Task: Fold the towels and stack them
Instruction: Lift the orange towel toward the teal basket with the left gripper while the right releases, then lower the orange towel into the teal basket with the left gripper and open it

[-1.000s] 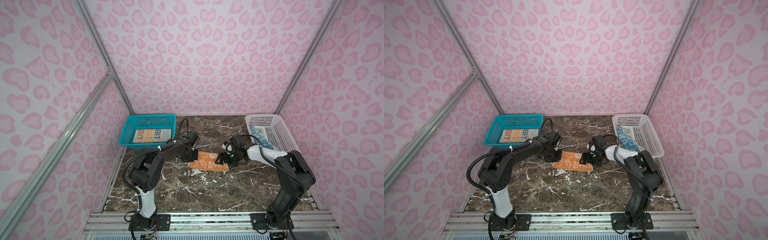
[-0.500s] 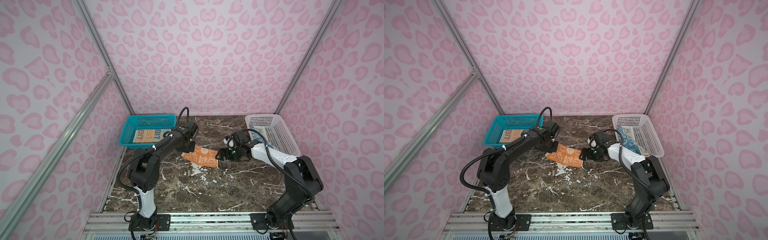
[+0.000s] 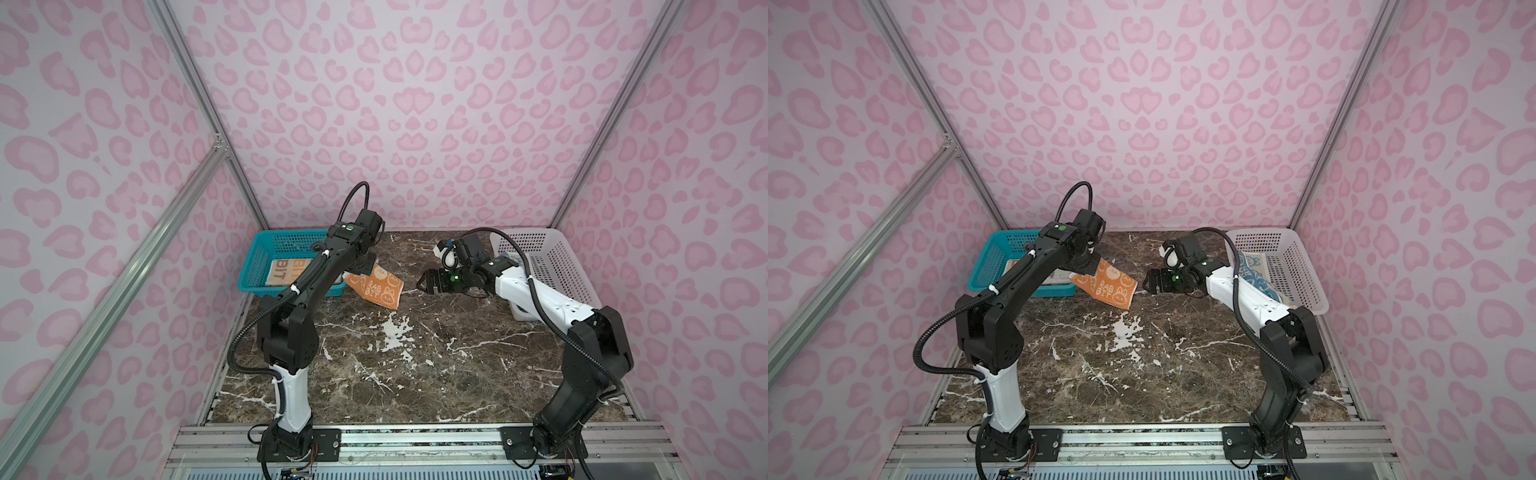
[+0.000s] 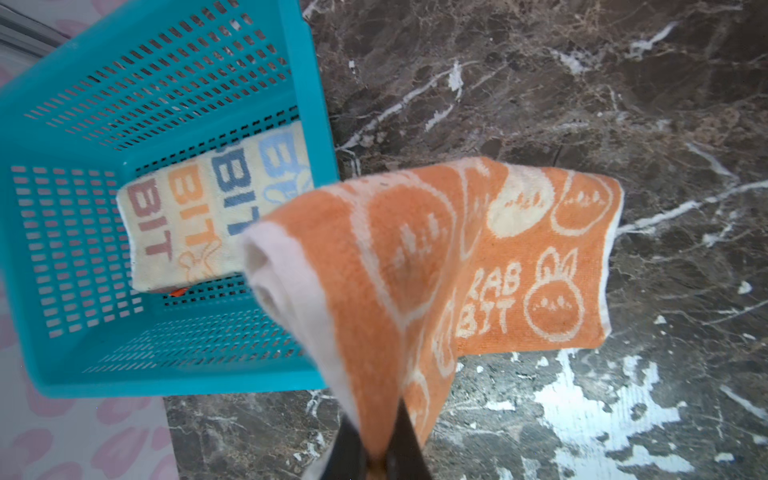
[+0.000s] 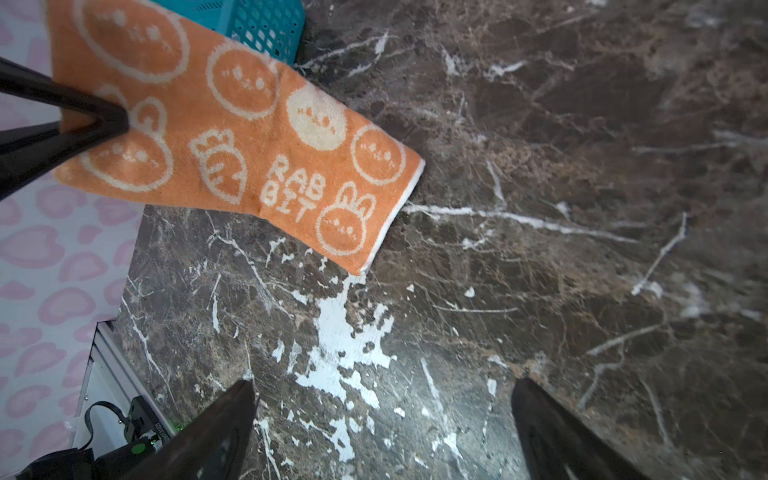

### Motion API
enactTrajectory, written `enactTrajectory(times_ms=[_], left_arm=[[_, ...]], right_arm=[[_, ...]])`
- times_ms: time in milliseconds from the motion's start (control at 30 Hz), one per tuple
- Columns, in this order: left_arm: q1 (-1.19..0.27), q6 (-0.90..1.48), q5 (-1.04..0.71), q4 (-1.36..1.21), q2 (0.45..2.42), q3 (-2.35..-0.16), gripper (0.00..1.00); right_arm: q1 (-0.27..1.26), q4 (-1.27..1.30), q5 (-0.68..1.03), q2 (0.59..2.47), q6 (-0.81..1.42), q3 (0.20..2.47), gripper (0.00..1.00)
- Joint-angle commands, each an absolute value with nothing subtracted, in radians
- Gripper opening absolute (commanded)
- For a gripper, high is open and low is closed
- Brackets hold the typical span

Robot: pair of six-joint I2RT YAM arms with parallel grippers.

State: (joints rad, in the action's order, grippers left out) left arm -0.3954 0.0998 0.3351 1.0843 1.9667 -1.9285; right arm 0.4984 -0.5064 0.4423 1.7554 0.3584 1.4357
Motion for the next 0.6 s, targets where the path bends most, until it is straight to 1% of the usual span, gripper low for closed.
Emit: enactTrajectory(times_ms=[0,167,300,400,567], left_arm=[[-0.365,0.035,0.371,1.105,1.995,-1.99,0.04],[-0.311,-0.019,0.389,1.097,2.047,-2.09,0.04],[-0.264,-0.081,0.439,1.055,2.053,-2.094,0.04],[-0.23,-0.103,0.495,0.988,2.033,-2.048,0.04],[-0.168,-0.168,0.495,0.822,1.968,-1.899,0.04]], right_arm=[[0.523,-0.539,0.413,1.813,0.346,1.536,0.98],[0.571,-0.556,0.405,1.904,0.345,1.667,0.98],[0.601,-0.581,0.378,1.984,0.341,1.772,0.98],[0.614,-0.591,0.365,2.034,0.339,1.837,0.98],[0.63,-0.611,0.361,2.104,0.345,1.93,0.98]])
